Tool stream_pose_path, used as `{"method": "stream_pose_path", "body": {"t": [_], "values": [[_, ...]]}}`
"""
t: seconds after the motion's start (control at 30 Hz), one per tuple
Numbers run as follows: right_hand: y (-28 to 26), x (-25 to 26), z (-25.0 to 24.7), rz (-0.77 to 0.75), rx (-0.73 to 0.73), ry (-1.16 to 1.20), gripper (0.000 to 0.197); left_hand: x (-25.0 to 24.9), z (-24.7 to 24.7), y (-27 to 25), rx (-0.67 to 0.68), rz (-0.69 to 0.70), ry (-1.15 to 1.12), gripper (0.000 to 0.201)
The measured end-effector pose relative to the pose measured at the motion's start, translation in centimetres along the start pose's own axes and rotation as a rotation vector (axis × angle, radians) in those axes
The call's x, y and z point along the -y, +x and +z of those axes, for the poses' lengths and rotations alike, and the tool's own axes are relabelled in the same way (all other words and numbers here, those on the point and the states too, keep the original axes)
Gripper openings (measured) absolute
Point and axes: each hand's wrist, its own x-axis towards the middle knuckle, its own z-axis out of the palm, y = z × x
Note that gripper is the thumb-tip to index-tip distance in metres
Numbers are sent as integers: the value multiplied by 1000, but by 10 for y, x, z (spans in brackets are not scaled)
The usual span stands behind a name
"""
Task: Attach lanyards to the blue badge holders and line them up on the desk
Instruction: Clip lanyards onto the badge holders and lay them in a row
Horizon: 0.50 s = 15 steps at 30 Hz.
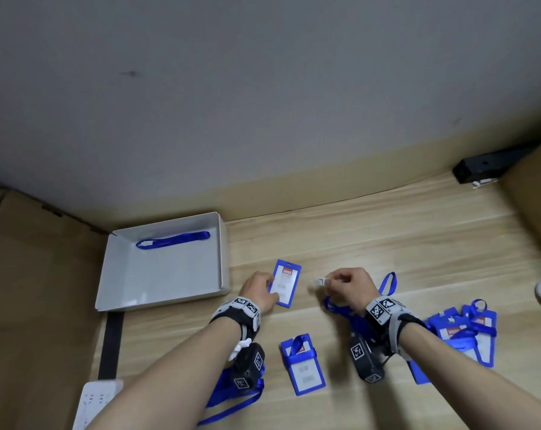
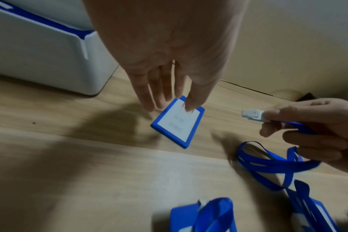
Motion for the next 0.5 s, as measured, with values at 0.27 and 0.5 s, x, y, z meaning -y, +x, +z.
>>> {"method": "stream_pose_path", "body": {"t": [0.27,0.5], "values": [[30,-1,9,109,-46,-27,19,-2,23,34,15,-126,38,66],[55,-1,22,139,-97,-247,25,0,37,56,-103,-153,95,71]]}}
